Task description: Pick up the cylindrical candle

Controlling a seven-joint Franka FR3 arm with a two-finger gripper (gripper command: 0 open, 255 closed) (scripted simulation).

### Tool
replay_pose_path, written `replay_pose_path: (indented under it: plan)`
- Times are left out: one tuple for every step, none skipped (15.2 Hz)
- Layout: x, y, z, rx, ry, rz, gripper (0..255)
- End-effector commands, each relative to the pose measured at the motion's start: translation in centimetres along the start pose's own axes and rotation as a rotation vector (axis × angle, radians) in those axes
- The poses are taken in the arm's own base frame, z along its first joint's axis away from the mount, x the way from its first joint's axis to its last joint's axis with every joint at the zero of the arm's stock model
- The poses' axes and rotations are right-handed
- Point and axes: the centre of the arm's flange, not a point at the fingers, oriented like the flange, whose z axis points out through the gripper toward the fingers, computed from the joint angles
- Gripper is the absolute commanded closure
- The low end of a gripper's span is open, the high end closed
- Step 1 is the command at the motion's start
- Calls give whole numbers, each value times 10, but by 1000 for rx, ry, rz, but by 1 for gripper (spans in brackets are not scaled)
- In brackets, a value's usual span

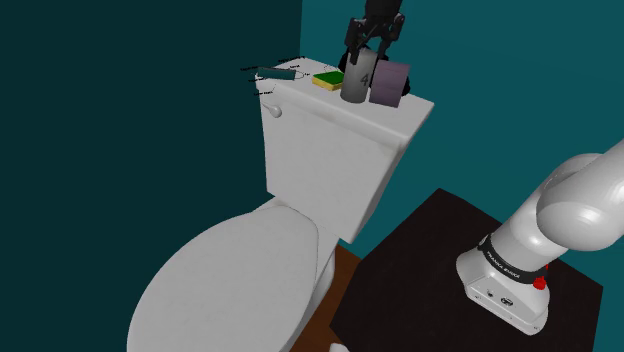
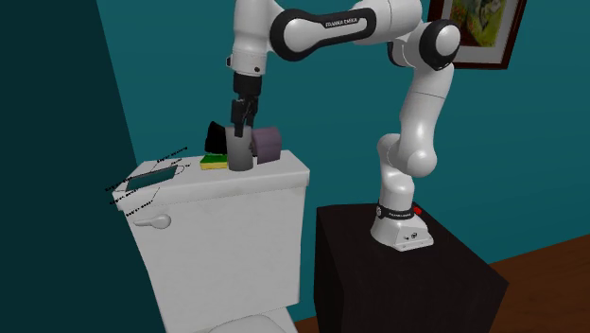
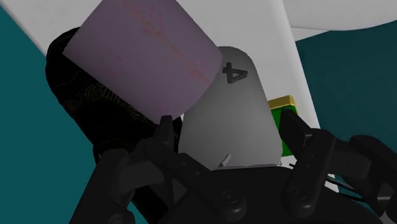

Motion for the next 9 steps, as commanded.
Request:
replay_pose_path:
  plan:
    - [-4, -4, 16, -6, -38, -4, 255]
    - [-3, -3, 14, -6, -38, -4, 255]
    - [-1, -6, 13, -6, -38, -4, 255]
    - [-3, -4, 13, -6, -39, -4, 255]
    - [-2, -2, 15, -6, -39, -4, 255]
    - [0, -4, 15, -6, -39, -4, 255]
    - [-3, -5, 13, -6, -39, -5, 255]
    - [-2, -4, 8, -6, -39, -5, 255]
    - [-1, -4, 3, -6, -39, -5, 255]
